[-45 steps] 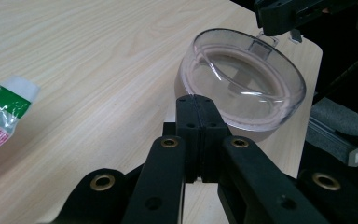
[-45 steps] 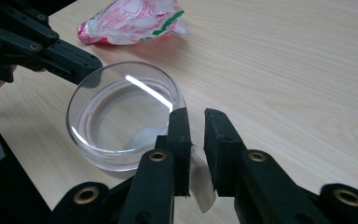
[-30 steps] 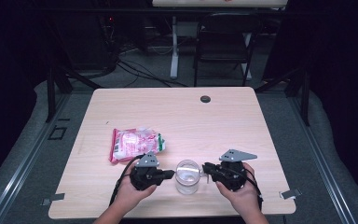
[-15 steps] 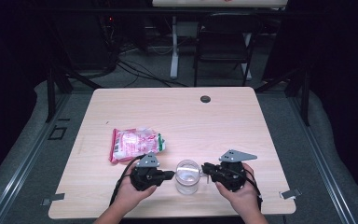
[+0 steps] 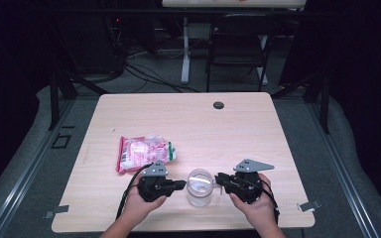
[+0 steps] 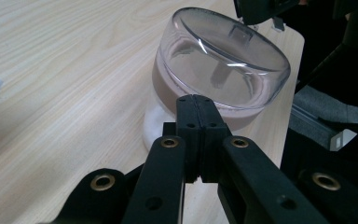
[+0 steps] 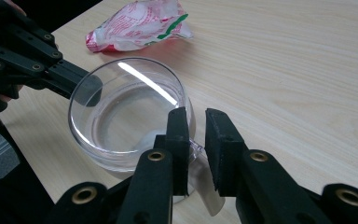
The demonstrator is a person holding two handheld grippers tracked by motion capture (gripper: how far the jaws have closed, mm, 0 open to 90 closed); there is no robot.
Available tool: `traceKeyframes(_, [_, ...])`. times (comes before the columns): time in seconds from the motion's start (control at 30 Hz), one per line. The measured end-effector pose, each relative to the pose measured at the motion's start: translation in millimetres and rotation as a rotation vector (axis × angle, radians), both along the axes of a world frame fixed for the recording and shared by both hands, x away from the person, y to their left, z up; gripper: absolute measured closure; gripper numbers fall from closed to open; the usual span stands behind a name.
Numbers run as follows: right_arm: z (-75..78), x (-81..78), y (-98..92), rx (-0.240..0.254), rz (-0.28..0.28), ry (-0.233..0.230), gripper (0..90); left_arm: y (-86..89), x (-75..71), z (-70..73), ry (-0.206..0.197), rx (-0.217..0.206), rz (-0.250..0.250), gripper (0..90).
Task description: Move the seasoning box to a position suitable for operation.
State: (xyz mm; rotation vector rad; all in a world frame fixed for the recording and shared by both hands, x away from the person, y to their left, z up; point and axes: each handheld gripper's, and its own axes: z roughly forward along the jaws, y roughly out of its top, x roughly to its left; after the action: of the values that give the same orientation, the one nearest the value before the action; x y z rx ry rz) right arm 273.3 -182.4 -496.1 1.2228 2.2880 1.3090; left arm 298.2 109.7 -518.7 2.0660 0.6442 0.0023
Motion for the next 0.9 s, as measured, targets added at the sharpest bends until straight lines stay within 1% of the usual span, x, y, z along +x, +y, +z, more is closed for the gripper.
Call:
traceKeyframes(0.03, [-0.1,0.1,-0.1,0.002,0.000,0.000,79.5,0.2,0.0,0.4,0.003,-0.010,0.001,90.0])
traceKeyframes(0.2, [-0.8,0.2,0.0,0.013,-0.005,-0.003,79.5,0.3,-0.3,0.8,0.001,-0.009,0.000,90.0])
traceKeyframes(0.23, [-1.2,0.5,-0.3,0.021,-0.004,-0.002,79.5,0.2,-0.3,0.7,-0.002,-0.008,-0.001,89.9])
traceKeyframes(0.43, [-1.7,0.9,-1.9,0.023,-0.004,0.003,79.5,1.0,-0.2,2.0,0.002,-0.019,-0.004,89.8])
traceKeyframes(0.53, [-1.7,0.7,-2.0,0.021,-0.004,0.003,79.6,1.3,-0.1,2.2,0.002,-0.028,-0.004,89.9])
traceKeyframes(0.6, [-1.9,0.5,-1.9,0.028,-0.005,0.004,79.6,0.9,-0.3,2.6,0.007,-0.039,-0.010,89.4])
traceKeyframes(0.67, [-1.9,0.5,-2.3,0.028,-0.002,0.005,79.5,-0.9,-1.4,3.5,0.000,-0.029,-0.016,89.2])
traceKeyframes(0.7, [-1.8,0.5,-2.3,0.027,-0.003,0.004,79.3,-2.1,-2.1,3.5,-0.005,-0.033,-0.018,89.1])
traceKeyframes(0.8, [-1.9,0.1,-2.2,0.024,-0.007,-0.001,78.4,-3.7,-3.6,4.9,-0.013,-0.021,-0.023,89.0])
traceKeyframes(0.9, [-2.0,0.1,-2.2,0.022,-0.009,-0.004,77.2,-4.6,-3.8,5.0,-0.017,-0.024,-0.023,88.9])
